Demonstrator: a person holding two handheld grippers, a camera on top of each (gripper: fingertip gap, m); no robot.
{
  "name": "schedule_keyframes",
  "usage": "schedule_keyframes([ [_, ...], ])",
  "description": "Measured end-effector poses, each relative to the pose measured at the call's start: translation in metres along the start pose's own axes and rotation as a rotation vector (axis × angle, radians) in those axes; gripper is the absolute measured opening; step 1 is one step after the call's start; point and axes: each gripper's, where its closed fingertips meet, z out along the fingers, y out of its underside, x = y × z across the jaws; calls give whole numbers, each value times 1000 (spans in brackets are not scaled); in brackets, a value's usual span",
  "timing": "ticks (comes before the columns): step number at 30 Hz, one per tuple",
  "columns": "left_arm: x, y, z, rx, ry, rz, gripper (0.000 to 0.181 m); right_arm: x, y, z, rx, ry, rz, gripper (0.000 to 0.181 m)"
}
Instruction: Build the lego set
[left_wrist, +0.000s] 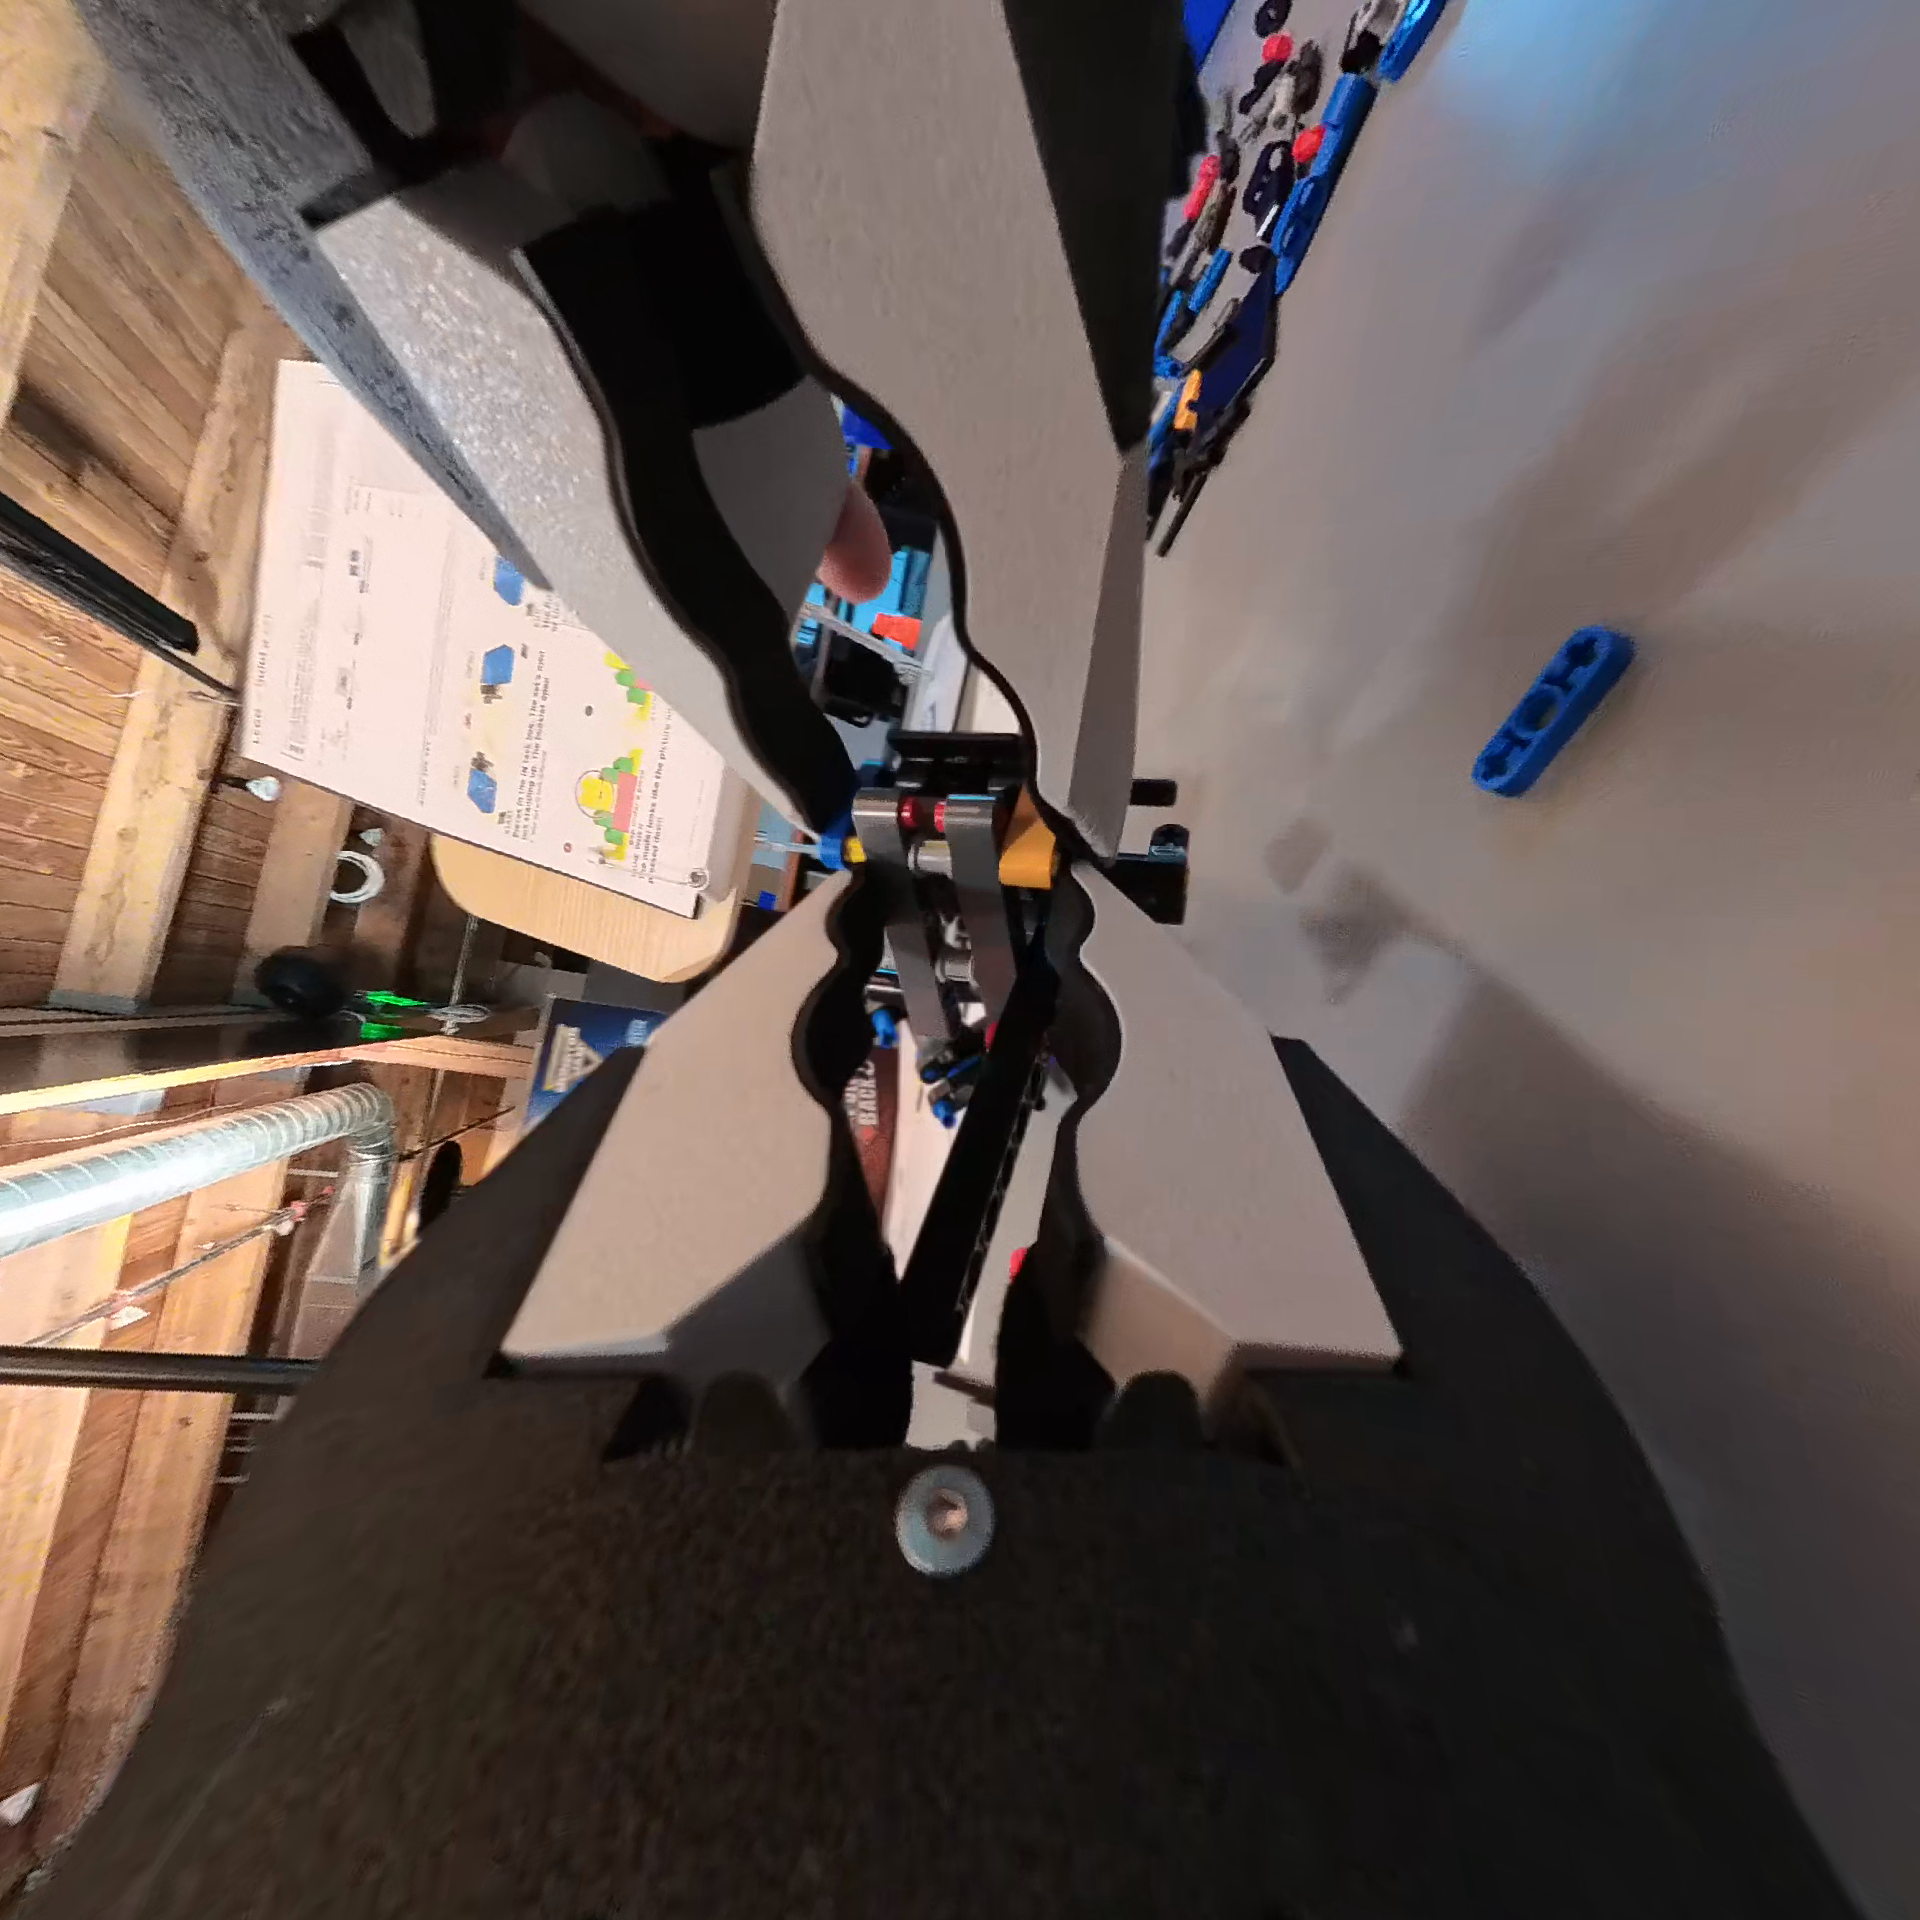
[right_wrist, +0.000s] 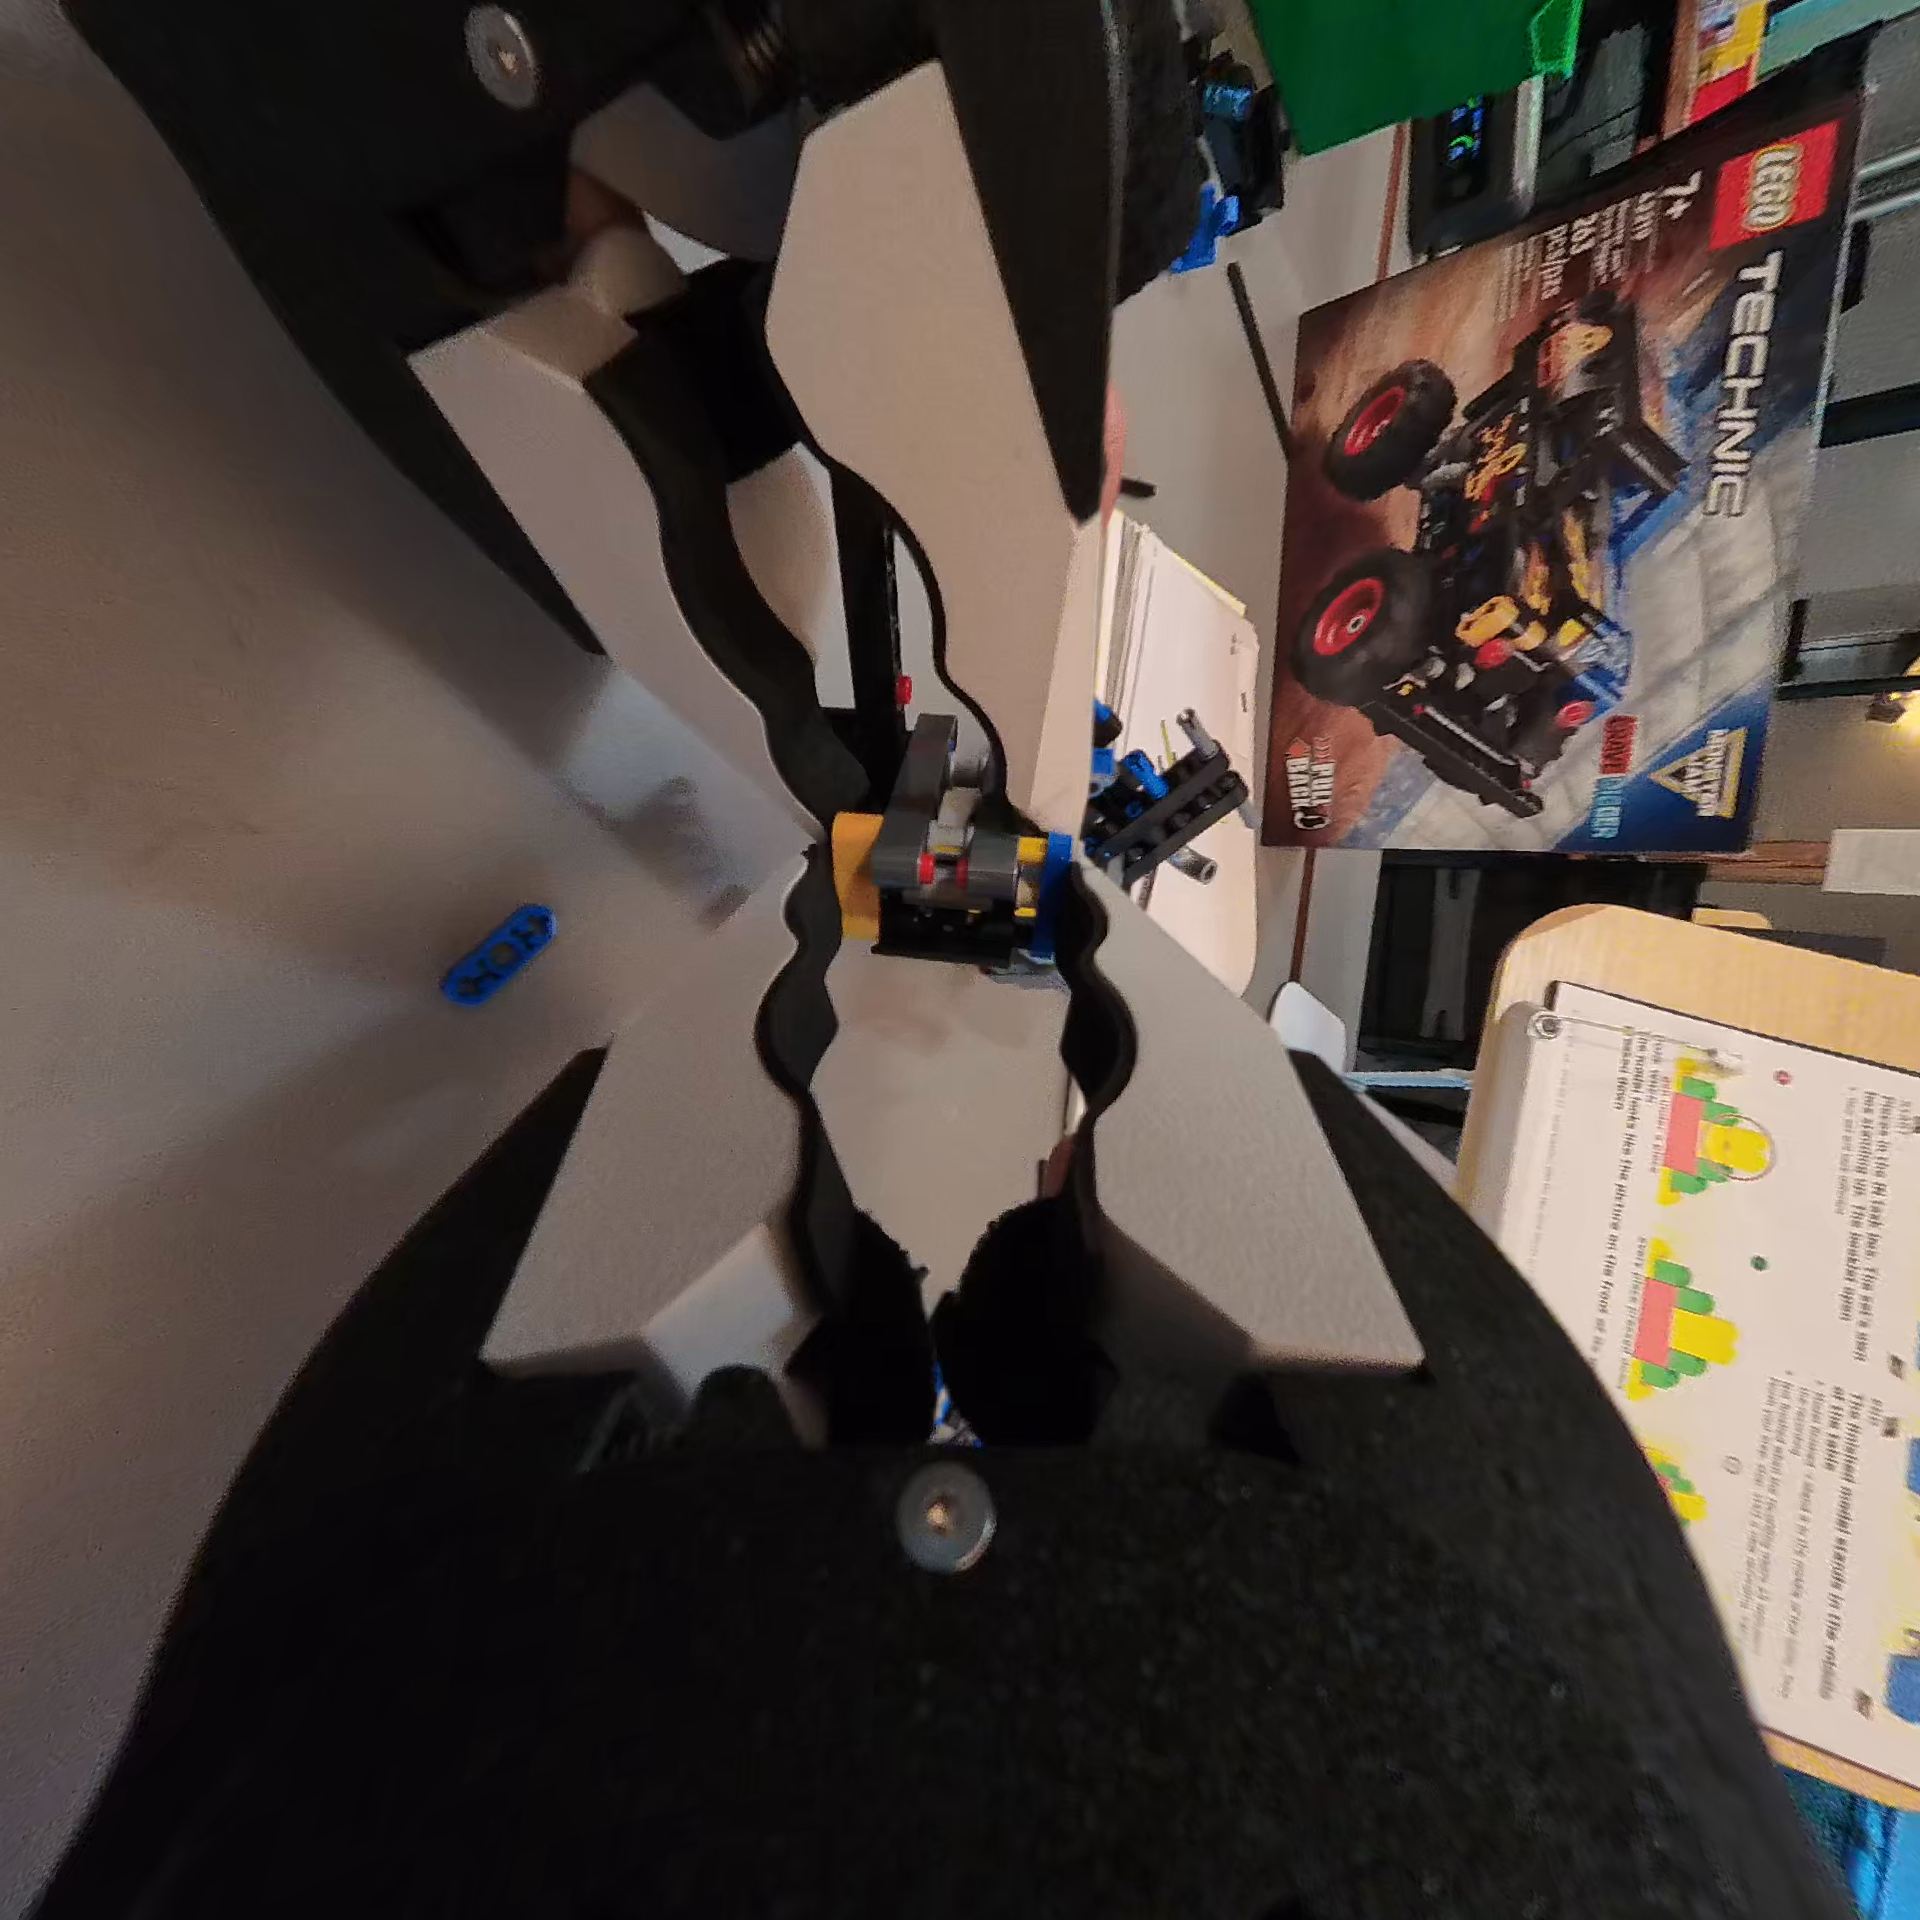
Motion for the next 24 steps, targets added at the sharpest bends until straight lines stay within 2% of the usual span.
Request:
schedule_keyframes([
  [4, 0, 1, 3, 4, 31, -42, 30, 1, 2, 1, 18, 12, 12, 43],
  [6, 1, -1, 1, 24, 41, -39, 30, 4, 0, -1, 36, 58, -10, 51],
  [13, -7, -1, -1, 14, 15, -3, 29, 7, -6, -5, 61, 110, -69, 43],
  [22, 11, 3, 0, -19, 63, 55, 28, -10, 1, 5, 24, 50, -117, 39],
  [24, 9, 5, 1, -25, 52, 60, 28, -6, 1, 6, 42, 83, -115, 40],
])
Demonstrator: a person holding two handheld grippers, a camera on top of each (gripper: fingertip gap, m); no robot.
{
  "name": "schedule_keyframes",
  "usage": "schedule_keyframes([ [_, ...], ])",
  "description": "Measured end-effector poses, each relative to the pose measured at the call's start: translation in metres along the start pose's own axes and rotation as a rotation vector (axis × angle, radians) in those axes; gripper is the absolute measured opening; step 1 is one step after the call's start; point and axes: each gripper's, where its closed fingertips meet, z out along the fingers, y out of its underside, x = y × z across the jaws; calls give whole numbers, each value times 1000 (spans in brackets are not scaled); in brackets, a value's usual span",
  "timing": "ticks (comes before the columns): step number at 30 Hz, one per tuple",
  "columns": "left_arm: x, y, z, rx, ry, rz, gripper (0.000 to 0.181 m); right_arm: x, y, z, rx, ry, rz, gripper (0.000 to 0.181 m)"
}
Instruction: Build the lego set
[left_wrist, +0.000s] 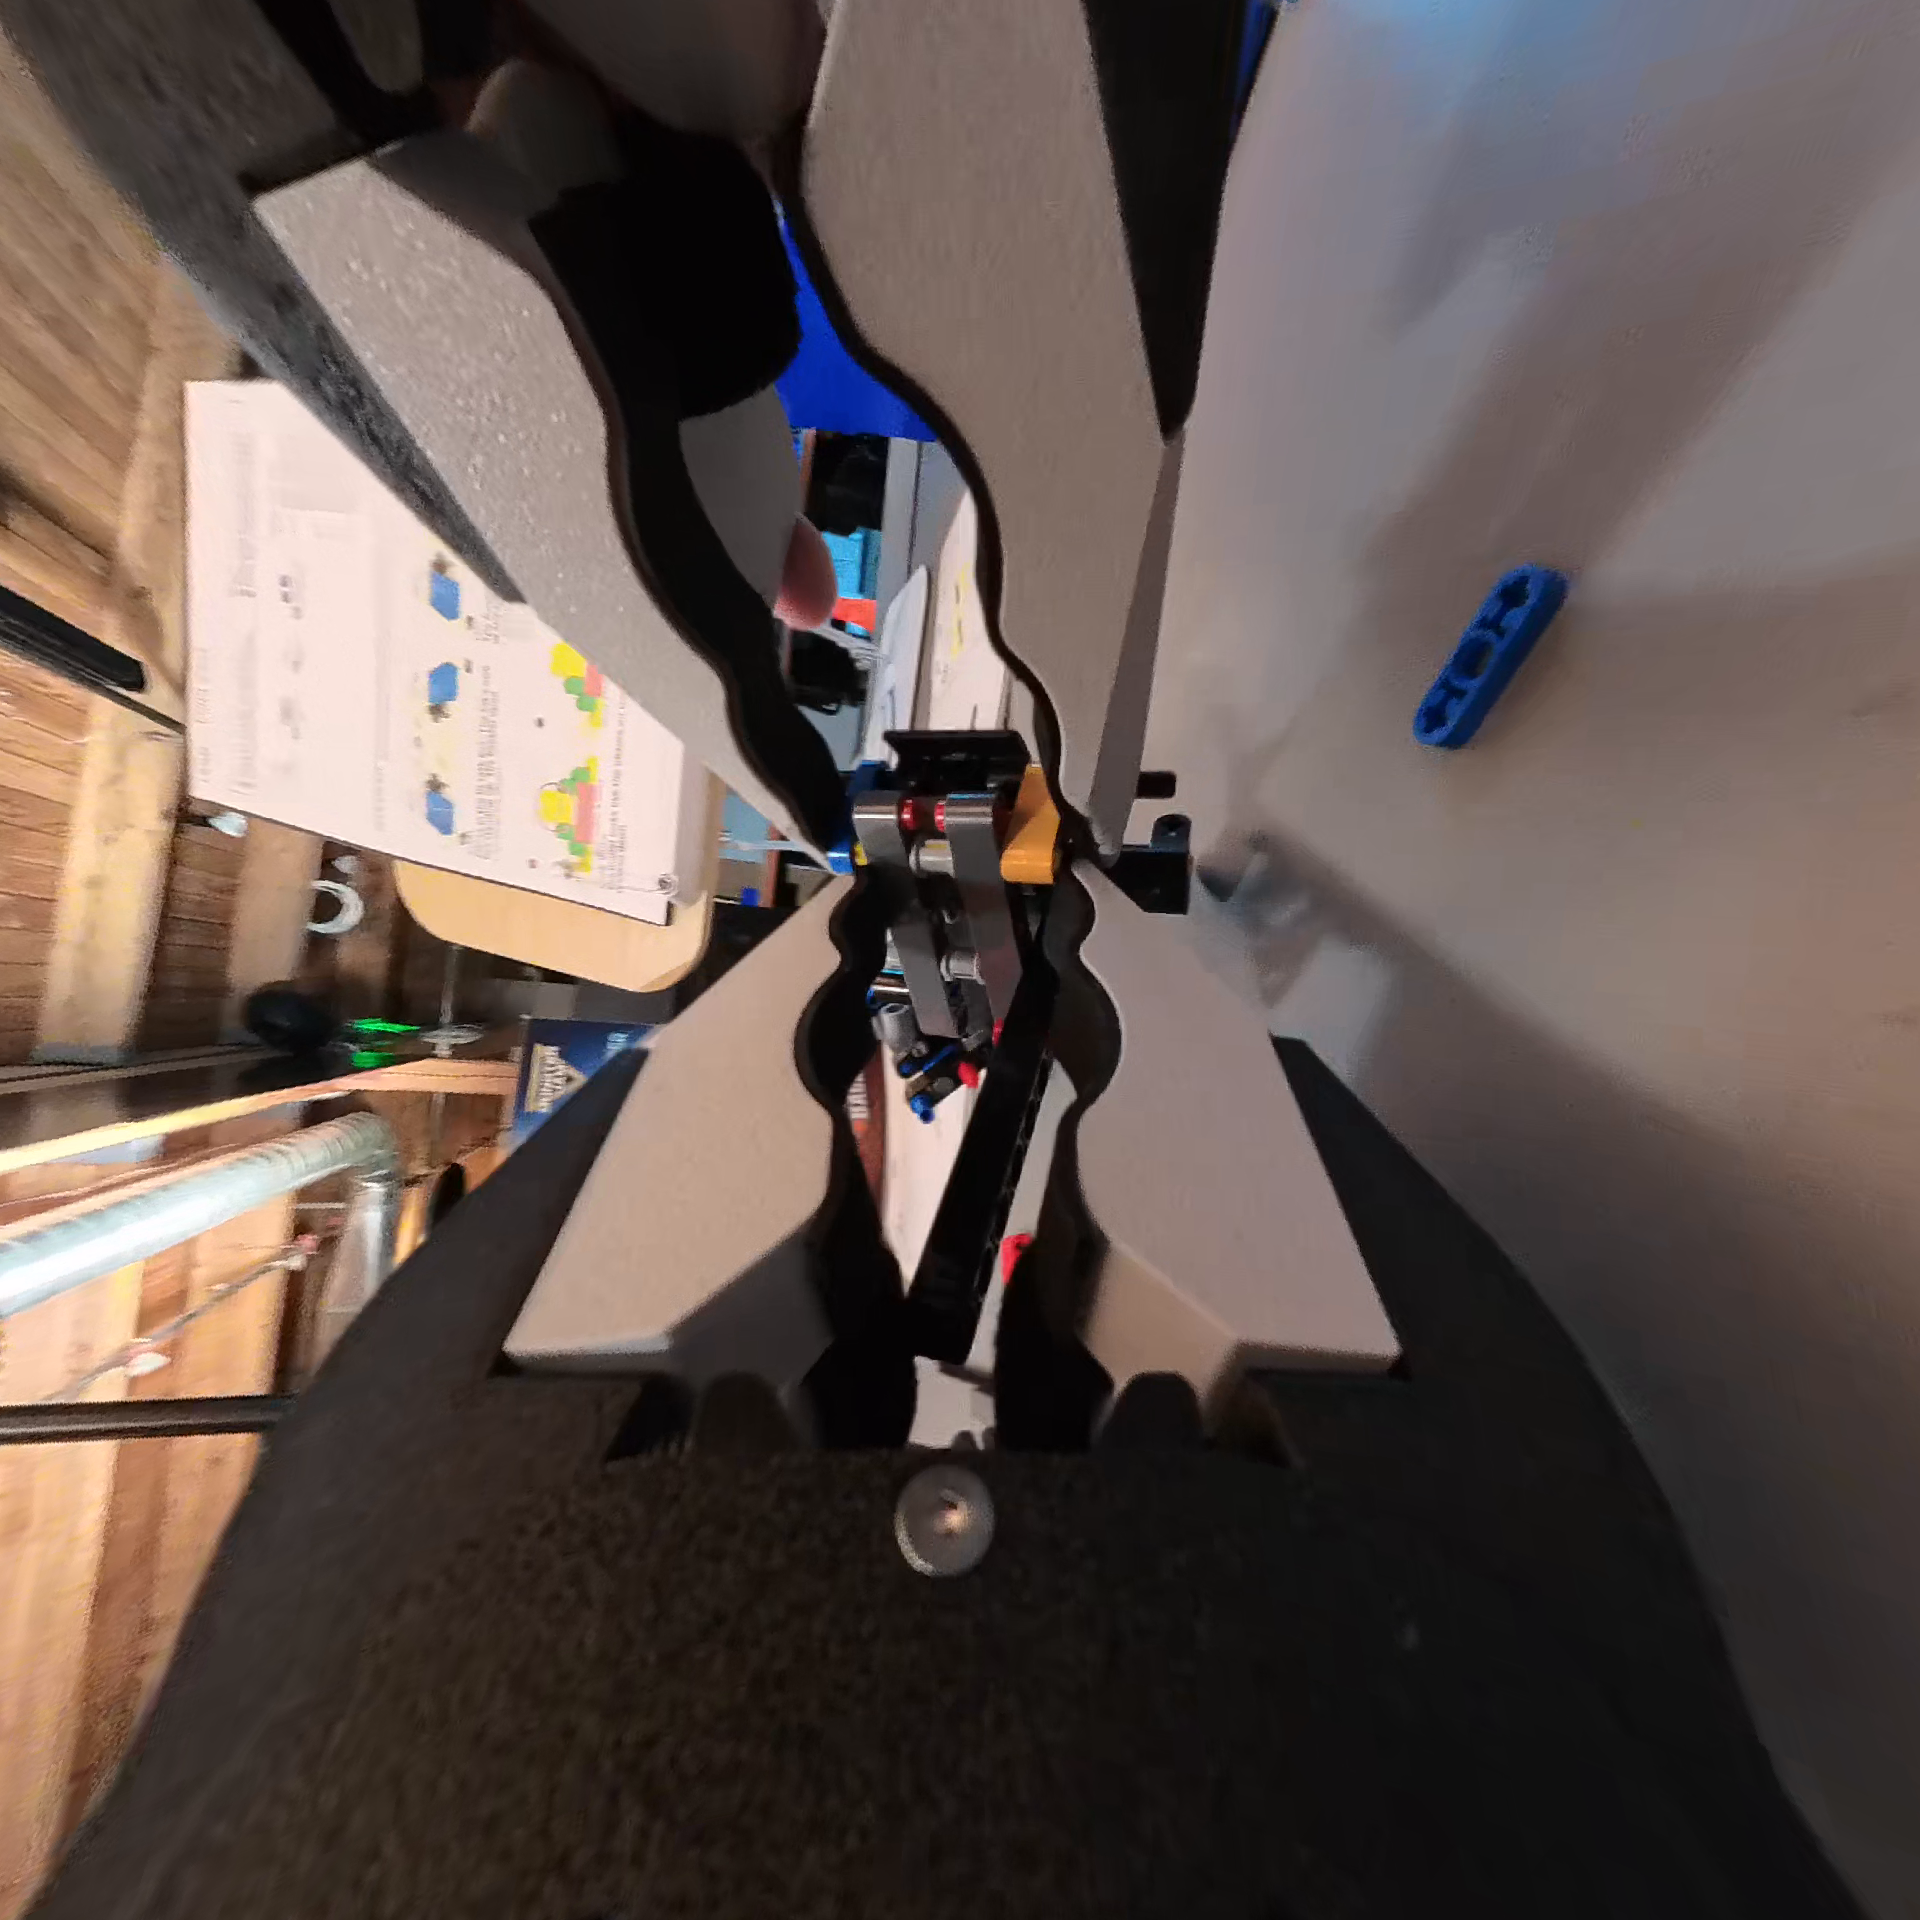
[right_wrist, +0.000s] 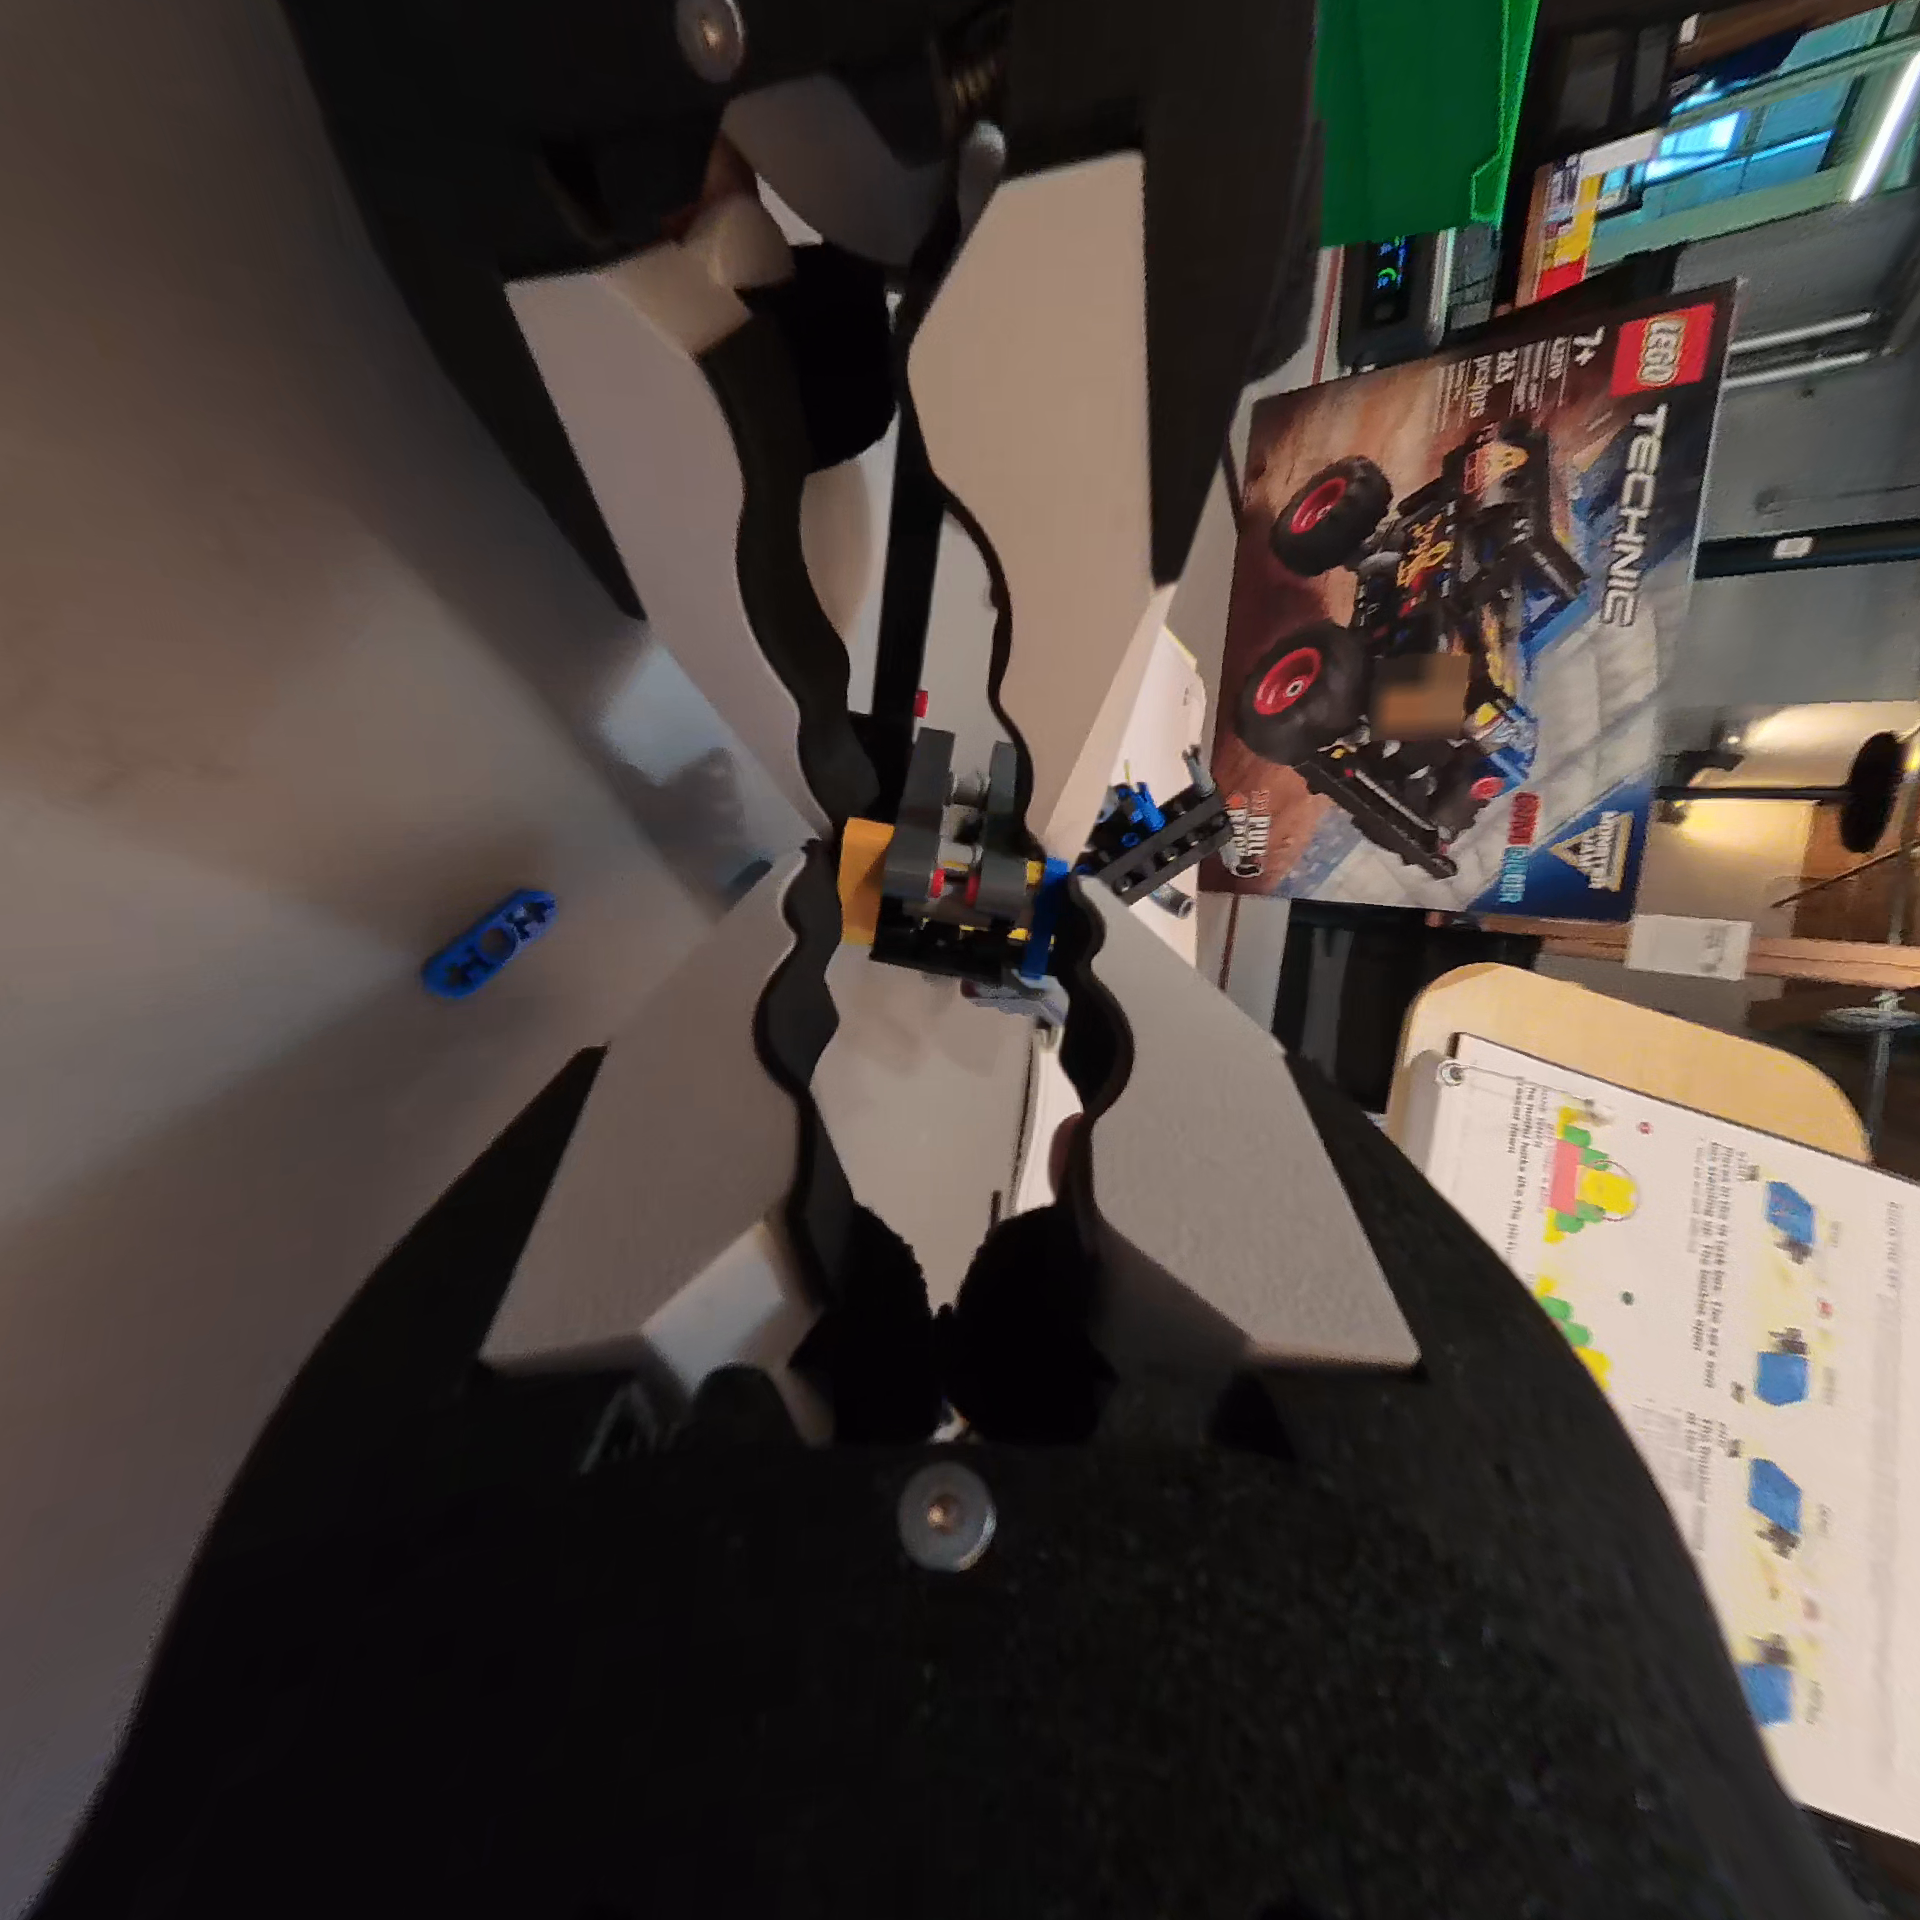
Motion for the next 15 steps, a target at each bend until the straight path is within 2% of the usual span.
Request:
schedule_keyframes([
  [5, -17, 0, -1, 37, -50, -92, 29, 15, -2, -5, 64, 33, 109, 44],
  [8, -28, 3, -4, 51, -129, -4, 30, 23, -15, -27, 214, -6, 247, 51],
  [10, -28, 1, -6, 81, -162, 80, 30, 29, -17, -43, 295, -123, 385, 48],
  [12, -25, -6, -9, 121, -192, 184, 30, 34, -12, -55, 335, -242, 444, 34],
  [15, -22, -16, -15, 159, -229, 276, 30, 18, -3, -57, 265, -485, 448, 34],
])
